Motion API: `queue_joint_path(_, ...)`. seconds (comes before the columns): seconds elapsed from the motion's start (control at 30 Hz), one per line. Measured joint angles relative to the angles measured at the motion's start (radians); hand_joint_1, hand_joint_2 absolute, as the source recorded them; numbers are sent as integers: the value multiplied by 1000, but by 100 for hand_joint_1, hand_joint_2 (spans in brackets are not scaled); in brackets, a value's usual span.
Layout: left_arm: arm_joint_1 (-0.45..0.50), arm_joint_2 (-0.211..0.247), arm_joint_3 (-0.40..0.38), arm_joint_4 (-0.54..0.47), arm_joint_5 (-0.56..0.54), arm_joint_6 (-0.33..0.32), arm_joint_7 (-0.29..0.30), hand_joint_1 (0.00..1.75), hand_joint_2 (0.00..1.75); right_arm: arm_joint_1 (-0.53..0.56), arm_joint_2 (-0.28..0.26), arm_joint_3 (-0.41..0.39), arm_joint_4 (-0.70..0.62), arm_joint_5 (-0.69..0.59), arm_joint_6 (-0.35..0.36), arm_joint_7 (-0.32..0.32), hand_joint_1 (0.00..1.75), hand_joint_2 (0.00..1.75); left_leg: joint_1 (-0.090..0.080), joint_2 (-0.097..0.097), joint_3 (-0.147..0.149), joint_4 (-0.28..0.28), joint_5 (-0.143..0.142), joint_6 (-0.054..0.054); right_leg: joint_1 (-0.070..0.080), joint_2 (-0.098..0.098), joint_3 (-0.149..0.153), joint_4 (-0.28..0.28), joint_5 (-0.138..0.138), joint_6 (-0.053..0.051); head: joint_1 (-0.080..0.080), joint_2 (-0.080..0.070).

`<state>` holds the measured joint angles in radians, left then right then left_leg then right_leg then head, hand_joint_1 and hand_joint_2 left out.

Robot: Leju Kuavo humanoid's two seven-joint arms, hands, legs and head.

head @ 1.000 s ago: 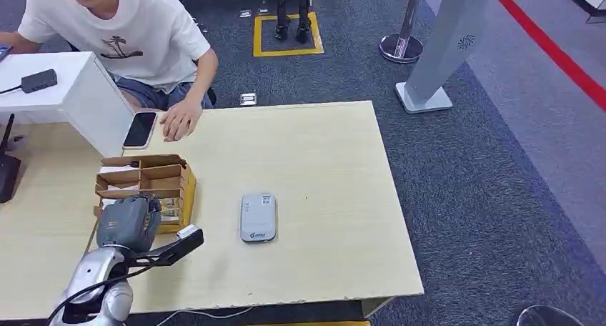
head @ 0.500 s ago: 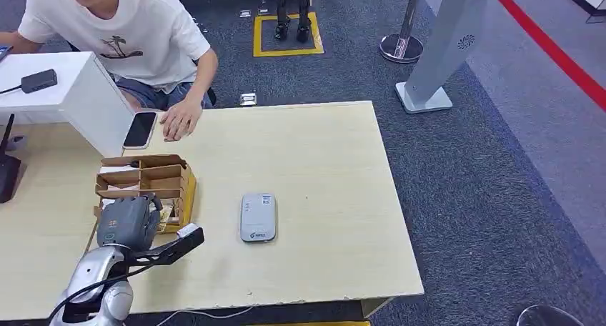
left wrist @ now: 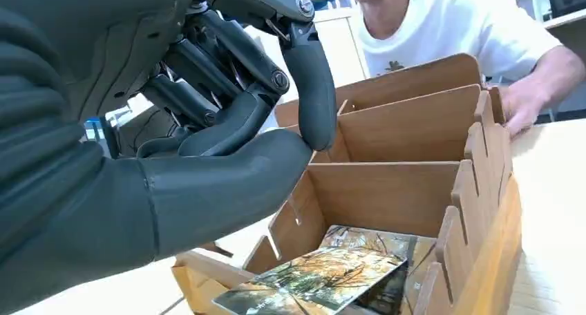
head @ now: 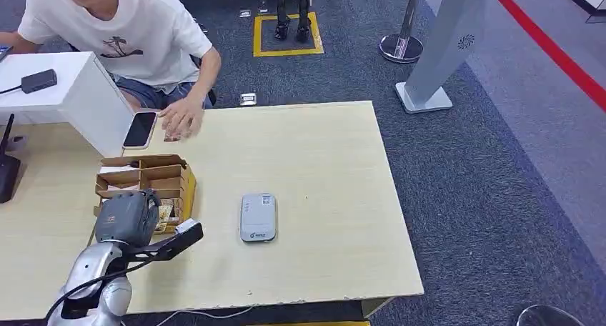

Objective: Pass the card to the sensor for recognition and then transmit it.

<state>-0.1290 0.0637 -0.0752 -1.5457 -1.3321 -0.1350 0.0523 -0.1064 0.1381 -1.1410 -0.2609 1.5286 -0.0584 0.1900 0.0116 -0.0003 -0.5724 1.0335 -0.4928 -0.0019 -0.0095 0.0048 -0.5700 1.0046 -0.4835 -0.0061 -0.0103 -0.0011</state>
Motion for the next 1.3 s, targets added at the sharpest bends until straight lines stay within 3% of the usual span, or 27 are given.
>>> queue_joint_path(0.27, -3, 6, -6, -1, -44, 3, 1, 0, 175, -2, 0, 0, 0, 0, 0, 0, 0, 0, 0, 0, 0, 0, 0, 0, 0, 0, 0, 0, 0, 0, 0, 0)
queue_joint_path(1.3, 2, 11, -41, -35, -42, 9, 1, 0, 175, -2, 0, 0, 0, -2, 5, 0, 0, 0, 0, 0, 0, 0, 0, 0, 0, 0, 0, 0, 0, 0, 0, 0)
